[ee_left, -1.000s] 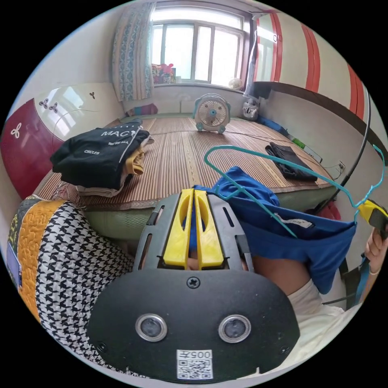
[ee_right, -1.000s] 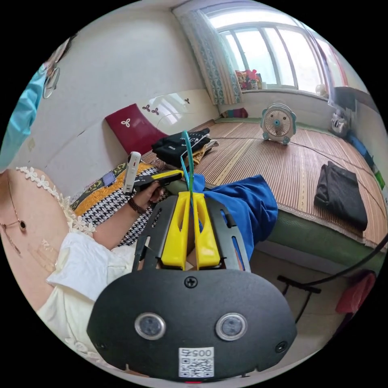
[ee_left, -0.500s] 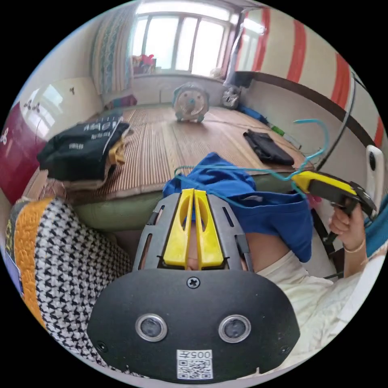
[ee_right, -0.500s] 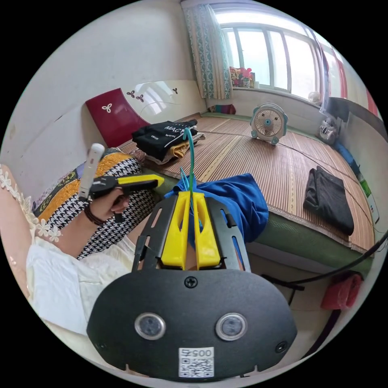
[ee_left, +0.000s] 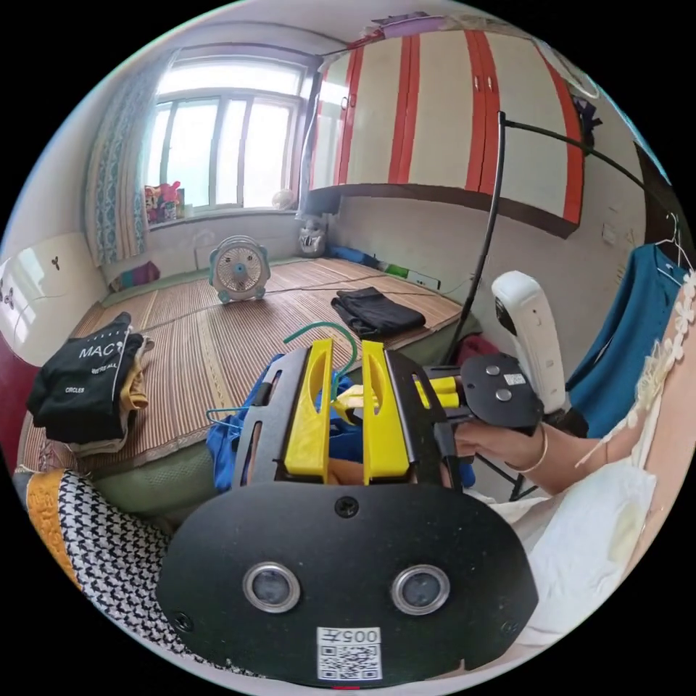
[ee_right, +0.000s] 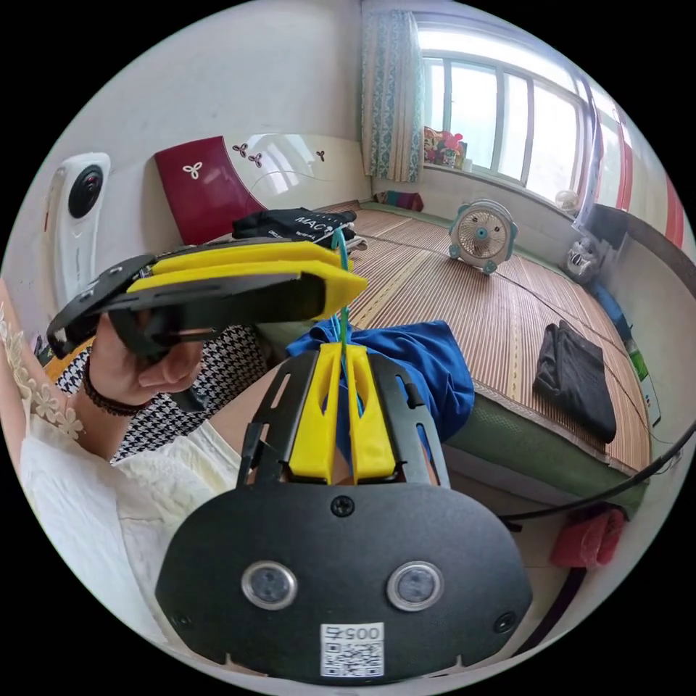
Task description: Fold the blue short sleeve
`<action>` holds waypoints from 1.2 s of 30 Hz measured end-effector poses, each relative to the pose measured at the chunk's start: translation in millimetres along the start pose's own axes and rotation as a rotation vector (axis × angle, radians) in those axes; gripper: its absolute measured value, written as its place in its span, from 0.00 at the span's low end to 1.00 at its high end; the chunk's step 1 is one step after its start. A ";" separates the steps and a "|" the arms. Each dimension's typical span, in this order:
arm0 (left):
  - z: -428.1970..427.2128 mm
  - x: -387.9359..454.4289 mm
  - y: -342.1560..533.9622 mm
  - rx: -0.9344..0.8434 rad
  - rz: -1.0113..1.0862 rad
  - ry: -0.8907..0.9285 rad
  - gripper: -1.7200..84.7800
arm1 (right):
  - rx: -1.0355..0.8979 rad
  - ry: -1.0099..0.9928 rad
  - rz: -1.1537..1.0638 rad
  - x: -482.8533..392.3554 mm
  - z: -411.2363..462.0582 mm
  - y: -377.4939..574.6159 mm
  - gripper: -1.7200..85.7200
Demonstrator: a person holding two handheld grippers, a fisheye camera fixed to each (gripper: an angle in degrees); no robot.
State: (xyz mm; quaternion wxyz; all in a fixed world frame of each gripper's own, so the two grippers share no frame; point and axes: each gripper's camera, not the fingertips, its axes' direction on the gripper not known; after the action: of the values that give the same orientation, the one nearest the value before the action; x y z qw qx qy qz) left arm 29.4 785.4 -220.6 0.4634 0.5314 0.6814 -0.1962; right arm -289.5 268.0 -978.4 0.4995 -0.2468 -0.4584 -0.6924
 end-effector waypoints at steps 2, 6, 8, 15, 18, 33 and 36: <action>-1.5 -9.6 -5.2 0.014 -0.034 0.049 0.08 | 0.000 0.005 -0.003 -4.2 2.5 0.7 0.00; -2.9 -24.5 -10.8 0.016 -0.078 0.105 0.08 | -0.014 0.031 0.000 -10.7 13.7 0.4 0.02; -7.4 -34.4 -13.4 0.024 -0.100 0.116 0.07 | -0.001 0.023 0.016 -10.1 16.0 1.1 0.03; -35.7 -66.6 -22.3 0.121 -0.116 0.066 0.07 | -0.084 0.018 0.010 -10.4 45.5 7.6 0.06; -46.8 -91.8 -28.7 0.141 -0.140 0.031 0.07 | -0.143 -0.036 -0.001 -16.8 62.6 8.9 0.06; -117.2 -271.8 -77.1 0.100 -0.275 -0.113 0.06 | -0.239 -0.287 -0.112 -81.7 125.4 -29.0 0.07; -138.6 -300.7 -91.7 0.091 -0.247 -0.245 0.06 | -0.255 -0.286 -0.133 -92.0 137.1 -35.4 0.07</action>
State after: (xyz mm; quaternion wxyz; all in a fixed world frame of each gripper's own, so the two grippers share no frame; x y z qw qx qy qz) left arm -110.6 694.8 79.7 0.4908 0.4361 0.6705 -0.3455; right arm -303.0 434.5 -1002.9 0.3473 -0.3732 -0.4483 -0.7342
